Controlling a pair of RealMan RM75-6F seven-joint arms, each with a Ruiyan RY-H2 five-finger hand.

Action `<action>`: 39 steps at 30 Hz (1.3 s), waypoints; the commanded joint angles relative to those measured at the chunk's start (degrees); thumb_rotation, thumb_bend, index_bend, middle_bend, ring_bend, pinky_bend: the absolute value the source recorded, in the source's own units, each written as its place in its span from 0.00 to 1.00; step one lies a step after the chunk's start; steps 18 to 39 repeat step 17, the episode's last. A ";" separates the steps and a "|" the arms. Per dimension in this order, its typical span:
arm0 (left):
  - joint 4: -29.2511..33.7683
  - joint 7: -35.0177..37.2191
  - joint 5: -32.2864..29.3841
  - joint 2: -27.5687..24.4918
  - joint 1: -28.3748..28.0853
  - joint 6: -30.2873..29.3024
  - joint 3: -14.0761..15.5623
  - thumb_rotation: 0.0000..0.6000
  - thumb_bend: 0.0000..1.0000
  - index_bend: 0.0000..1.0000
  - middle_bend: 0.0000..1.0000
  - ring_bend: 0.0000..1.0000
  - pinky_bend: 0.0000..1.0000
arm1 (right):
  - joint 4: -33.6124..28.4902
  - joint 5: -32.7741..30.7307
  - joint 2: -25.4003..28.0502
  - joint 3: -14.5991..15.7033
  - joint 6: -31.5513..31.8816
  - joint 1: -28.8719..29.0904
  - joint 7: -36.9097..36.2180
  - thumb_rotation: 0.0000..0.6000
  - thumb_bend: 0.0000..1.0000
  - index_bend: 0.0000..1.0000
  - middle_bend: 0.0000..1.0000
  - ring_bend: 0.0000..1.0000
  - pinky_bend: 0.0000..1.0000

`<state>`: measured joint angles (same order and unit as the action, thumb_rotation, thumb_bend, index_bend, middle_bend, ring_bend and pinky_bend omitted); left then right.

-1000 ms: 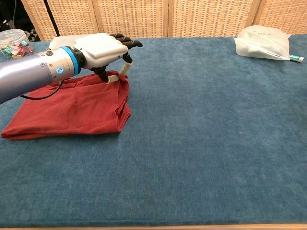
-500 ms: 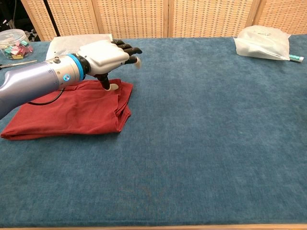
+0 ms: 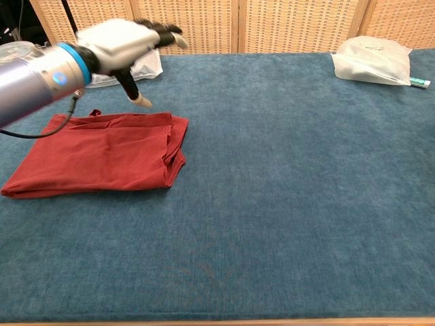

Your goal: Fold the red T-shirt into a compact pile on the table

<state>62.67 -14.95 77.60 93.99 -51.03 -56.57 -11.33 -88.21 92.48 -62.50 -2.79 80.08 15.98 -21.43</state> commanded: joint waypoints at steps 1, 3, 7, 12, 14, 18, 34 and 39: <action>12.42 -0.56 -2.25 -10.42 6.91 -7.07 -0.99 1.00 0.00 0.00 0.00 0.00 0.00 | -0.09 0.63 -0.08 -0.14 1.49 -0.53 0.28 1.00 0.00 0.00 0.00 0.00 0.00; 15.65 0.15 -2.43 -13.40 9.35 -9.31 -0.59 1.00 0.00 0.00 0.00 0.00 0.00 | -0.11 0.79 -0.15 -0.28 2.28 -0.79 0.55 1.00 0.00 0.00 0.00 0.00 0.00; 21.78 4.99 -2.55 -19.62 15.90 -14.75 0.99 1.00 0.00 0.00 0.00 0.00 0.00 | 0.25 0.80 -0.82 -0.97 4.41 -1.48 2.56 1.00 0.00 0.00 0.00 0.00 0.00; 26.37 13.53 -3.32 -25.79 26.76 -23.04 4.55 1.00 0.00 0.00 0.00 0.00 0.00 | 0.77 0.05 -2.39 -2.29 7.44 -2.55 6.19 1.00 0.00 0.00 0.00 0.00 0.00; 27.73 14.91 -4.15 -26.97 29.91 -25.19 5.45 1.00 0.00 0.00 0.00 0.00 0.00 | 0.85 -0.36 -3.06 -2.80 8.39 -2.91 7.61 1.00 0.00 0.00 0.00 0.00 0.00; 29.51 15.58 -5.74 -28.01 33.62 -27.70 6.29 1.00 0.00 0.00 0.00 0.00 0.00 | 1.13 -1.17 -4.04 -3.71 9.87 -3.46 9.93 1.00 0.00 0.00 0.00 0.00 0.00; 29.51 15.58 -5.74 -28.01 33.62 -27.70 6.29 1.00 0.00 0.00 0.00 0.00 0.00 | 1.13 -1.17 -4.04 -3.71 9.87 -3.46 9.93 1.00 0.00 0.00 0.00 0.00 0.00; 29.51 15.58 -5.74 -28.01 33.62 -27.70 6.29 1.00 0.00 0.00 0.00 0.00 0.00 | 1.13 -1.17 -4.04 -3.71 9.87 -3.46 9.93 1.00 0.00 0.00 0.00 0.00 0.00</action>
